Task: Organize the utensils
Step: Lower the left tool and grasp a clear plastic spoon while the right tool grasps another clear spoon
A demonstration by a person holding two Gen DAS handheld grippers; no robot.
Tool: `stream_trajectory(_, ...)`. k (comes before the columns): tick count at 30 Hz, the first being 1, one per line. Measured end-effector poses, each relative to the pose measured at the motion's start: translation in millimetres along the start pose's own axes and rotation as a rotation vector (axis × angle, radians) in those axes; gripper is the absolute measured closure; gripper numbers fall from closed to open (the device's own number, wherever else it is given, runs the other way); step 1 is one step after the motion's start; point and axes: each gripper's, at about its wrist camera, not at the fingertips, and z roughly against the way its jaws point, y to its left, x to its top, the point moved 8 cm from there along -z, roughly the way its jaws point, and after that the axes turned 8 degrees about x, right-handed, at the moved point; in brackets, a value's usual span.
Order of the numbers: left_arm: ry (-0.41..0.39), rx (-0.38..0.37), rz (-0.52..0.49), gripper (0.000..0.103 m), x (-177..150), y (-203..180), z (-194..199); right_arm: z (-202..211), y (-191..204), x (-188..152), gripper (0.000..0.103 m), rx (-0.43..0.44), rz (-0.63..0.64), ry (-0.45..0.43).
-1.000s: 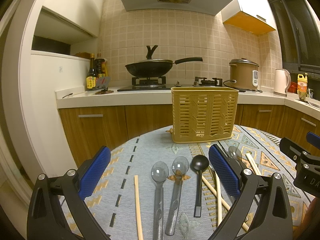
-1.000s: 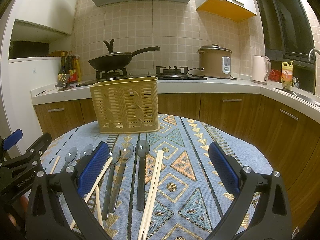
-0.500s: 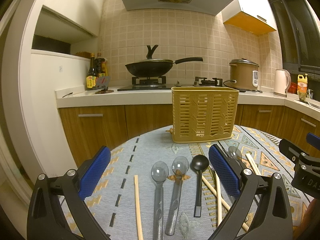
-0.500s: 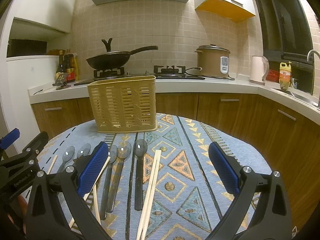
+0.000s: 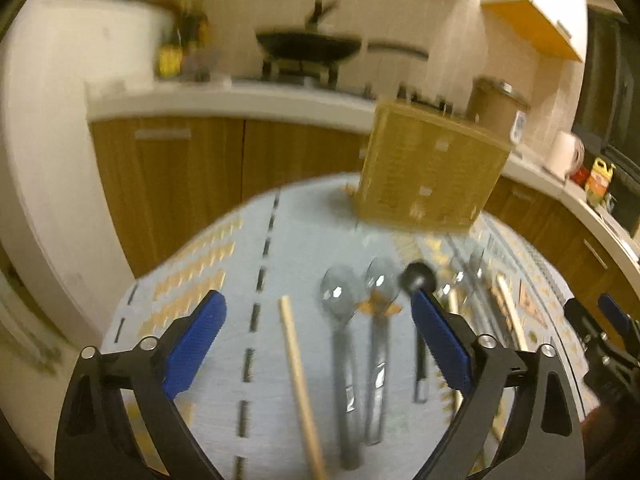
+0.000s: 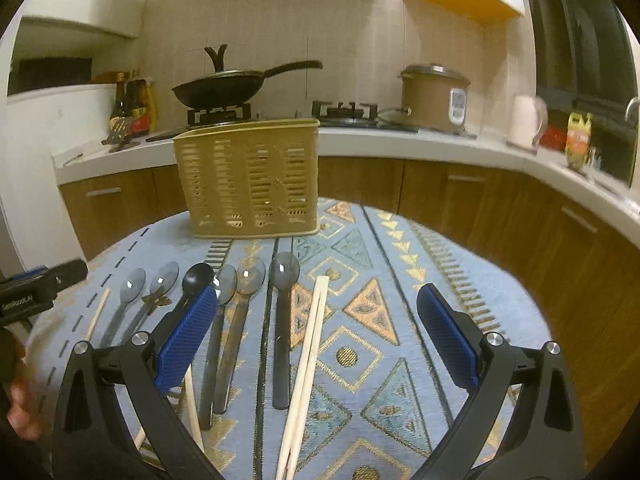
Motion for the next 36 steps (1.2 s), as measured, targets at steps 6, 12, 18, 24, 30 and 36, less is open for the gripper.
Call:
stream_trajectory(6,0.215,-0.147,-0.001,0.025,0.8,15.5,-33.7,-27.4,-15.4,-6.8,0.008,0.052,-0.103,0.171)
stream_trajectory(12,0.300,-0.188,-0.074,0.035,8.3,0.7,-52.9,-46.7,-23.9,6.9,0.015,0.106,-0.129,0.253)
stream_trajectory(18,0.363,-0.150,-0.166,0.053,10.2,-20.9,-78.6,-81.7,-20.9,32.0,0.035,0.129,-0.114,0.358)
stream_trajectory(24,0.421,-0.112,-0.180,0.064,15.2,-23.7,-102.9,-124.8,-11.4,37.4,0.047,0.167,-0.101,0.496)
stream_trajectory(30,0.450,-0.120,-0.175,0.067,18.7,-27.4,-112.9,-154.9,-3.3,27.5,0.059,0.151,-0.071,0.611)
stream_trajectory(36,0.452,-0.129,-0.213,0.067,15.0,-31.0,-106.8,-150.4,0.1,10.1,0.059,0.193,-0.024,0.686)
